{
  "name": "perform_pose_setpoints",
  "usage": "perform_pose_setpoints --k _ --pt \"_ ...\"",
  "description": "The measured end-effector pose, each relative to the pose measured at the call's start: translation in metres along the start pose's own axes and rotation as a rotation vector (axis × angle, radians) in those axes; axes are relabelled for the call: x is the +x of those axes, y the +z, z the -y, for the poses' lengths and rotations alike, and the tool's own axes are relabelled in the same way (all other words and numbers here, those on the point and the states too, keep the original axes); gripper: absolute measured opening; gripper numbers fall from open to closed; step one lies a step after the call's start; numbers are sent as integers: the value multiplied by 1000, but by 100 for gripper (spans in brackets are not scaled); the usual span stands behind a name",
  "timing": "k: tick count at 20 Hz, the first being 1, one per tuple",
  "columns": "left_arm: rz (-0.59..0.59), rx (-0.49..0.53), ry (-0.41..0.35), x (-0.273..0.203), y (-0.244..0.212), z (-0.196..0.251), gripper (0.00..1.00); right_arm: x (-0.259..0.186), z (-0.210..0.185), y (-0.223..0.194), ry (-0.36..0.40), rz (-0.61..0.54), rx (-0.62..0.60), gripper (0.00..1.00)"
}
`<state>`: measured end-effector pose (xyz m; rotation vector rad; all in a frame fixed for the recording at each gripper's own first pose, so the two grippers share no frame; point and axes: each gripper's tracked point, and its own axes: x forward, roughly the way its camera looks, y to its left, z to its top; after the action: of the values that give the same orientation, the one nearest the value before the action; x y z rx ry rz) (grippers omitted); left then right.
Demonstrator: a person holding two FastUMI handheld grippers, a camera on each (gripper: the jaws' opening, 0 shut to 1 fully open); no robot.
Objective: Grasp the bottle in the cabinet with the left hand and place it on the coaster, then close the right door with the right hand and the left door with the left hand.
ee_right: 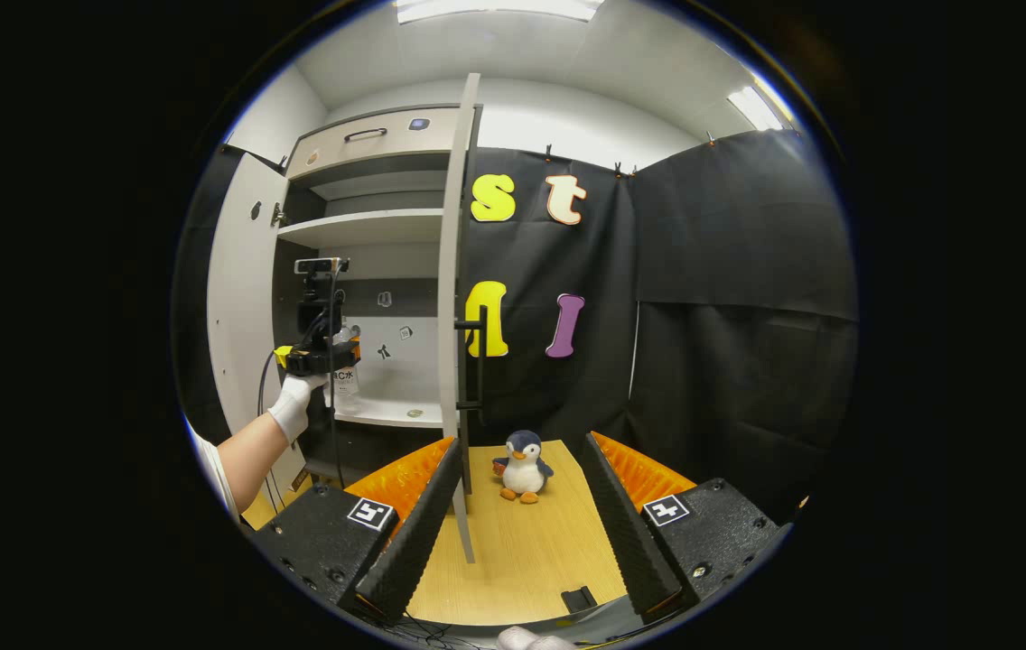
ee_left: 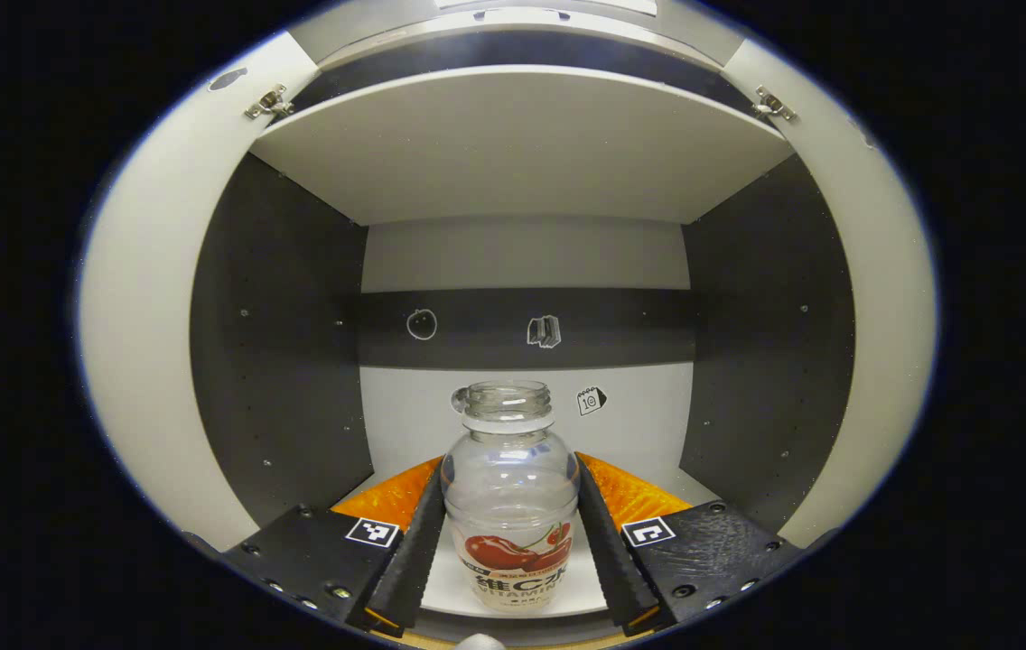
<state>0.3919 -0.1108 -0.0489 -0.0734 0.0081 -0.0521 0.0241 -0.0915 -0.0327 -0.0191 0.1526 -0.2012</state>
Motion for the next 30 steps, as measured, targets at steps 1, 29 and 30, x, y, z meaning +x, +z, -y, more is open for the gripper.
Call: perform_pose_setpoints --k 1,29,30 --pt "13 -3 1 -11 3 -3 77 -2 -3 -1 10 -4 4 83" --pt "-37 -37 -59 -231 -180 52 75 -23 -6 -40 91 -113 8 83" --pt "-35 -49 -63 -235 -190 55 75 -23 -5 -42 91 -122 4 83"
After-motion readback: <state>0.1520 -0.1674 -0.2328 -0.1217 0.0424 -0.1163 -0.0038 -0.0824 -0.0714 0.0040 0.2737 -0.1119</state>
